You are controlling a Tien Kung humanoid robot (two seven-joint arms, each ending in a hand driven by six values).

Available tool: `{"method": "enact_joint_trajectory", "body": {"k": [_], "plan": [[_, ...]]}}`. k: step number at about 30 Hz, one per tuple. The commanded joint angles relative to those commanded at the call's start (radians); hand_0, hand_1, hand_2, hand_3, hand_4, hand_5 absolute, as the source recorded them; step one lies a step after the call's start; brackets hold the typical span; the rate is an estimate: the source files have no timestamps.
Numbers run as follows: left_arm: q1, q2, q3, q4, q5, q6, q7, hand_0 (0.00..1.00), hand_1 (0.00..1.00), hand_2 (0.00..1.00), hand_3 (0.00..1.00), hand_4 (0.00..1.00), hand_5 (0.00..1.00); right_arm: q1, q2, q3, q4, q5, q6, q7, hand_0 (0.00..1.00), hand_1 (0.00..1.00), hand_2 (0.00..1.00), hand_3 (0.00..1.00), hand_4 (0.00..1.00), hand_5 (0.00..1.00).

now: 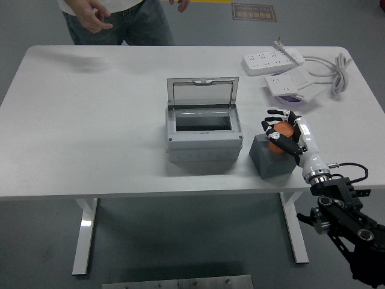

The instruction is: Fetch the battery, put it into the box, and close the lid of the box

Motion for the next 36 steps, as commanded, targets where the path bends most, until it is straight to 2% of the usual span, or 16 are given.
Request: {"method": "enact_joint_trajectory", "body": {"k": [16, 28, 29, 34, 35, 36], "plan": [[-0.003, 0.002, -0.002, 0.001, 0.006, -0.001, -0.002, 0.562, 0.721, 0.652, 0.591, 0.672, 0.164, 0.002, 0.005, -0.015, -0.010, 0.003, -0.006, -0.002, 0.553, 0.498, 0.535, 0.583, 0.689, 0.220], [-0.006, 0.008, -0.003, 0.003, 0.007, 0.001, -0.009, 0.559, 0.721, 0.652, 0.591, 0.671, 0.165, 0.006, 0.008, -0.028, -0.013, -0.009, -0.038, -0.019, 0.575, 0.499, 0.529, 0.584, 0.674, 0.202], [-0.006, 0.008, -0.003, 0.003, 0.007, 0.001, -0.009, 0.560, 0.721, 0.652, 0.591, 0.672, 0.164, 0.007, 0.008, -0.029, -0.014, -0.010, -0.039, -0.020, 0.613, 0.458, 0.490, 0.519, 0.576, 0.015], [-0.005, 0.008, -0.003, 0.004, 0.008, 0.000, -0.011, 0.560, 0.721, 0.652, 0.591, 0.672, 0.164, 0.010, 0.007, -0.030, -0.016, -0.018, -0.049, -0.026, 0.613, 0.458, 0.490, 0.519, 0.576, 0.015], [-0.005, 0.008, -0.004, 0.004, 0.009, 0.000, -0.010, 0.560, 0.721, 0.652, 0.591, 0.673, 0.165, 0.011, 0.007, -0.030, -0.016, -0.020, -0.050, -0.028, 0.473, 0.360, 0.405, 0.415, 0.489, 0.002], [-0.004, 0.008, -0.004, 0.004, 0.009, 0.000, -0.010, 0.560, 0.721, 0.652, 0.591, 0.673, 0.165, 0.012, 0.007, -0.031, -0.016, -0.021, -0.051, -0.031, 0.473, 0.360, 0.405, 0.415, 0.489, 0.002]]}}
